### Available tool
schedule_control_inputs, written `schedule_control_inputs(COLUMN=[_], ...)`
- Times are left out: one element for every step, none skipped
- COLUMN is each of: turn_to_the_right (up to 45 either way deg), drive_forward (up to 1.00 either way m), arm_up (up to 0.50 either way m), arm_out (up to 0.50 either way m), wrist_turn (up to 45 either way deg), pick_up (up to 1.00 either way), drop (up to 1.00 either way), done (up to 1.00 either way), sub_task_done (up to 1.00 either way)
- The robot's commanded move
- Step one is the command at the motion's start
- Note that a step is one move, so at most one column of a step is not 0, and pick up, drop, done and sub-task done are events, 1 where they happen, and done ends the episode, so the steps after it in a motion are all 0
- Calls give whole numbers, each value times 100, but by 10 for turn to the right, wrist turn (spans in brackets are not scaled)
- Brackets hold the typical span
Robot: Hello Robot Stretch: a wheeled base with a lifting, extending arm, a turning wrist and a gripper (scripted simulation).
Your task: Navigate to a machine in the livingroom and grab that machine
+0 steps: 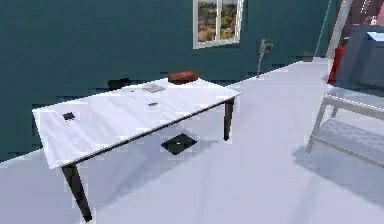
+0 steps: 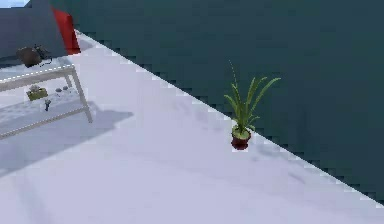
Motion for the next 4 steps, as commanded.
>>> schedule_control_inputs(turn_to_the_right=[30,0,450,90], drive_forward=[0,95,0,0], arm_up=[0,0,0,0], arm_out=[0,0,0,0], wrist_turn=[0,0,0,0], pick_up=[0,0,0,0], drop=[0,0,0,0], done=[0,0,0,0], sub_task_done=[0,0,0,0])
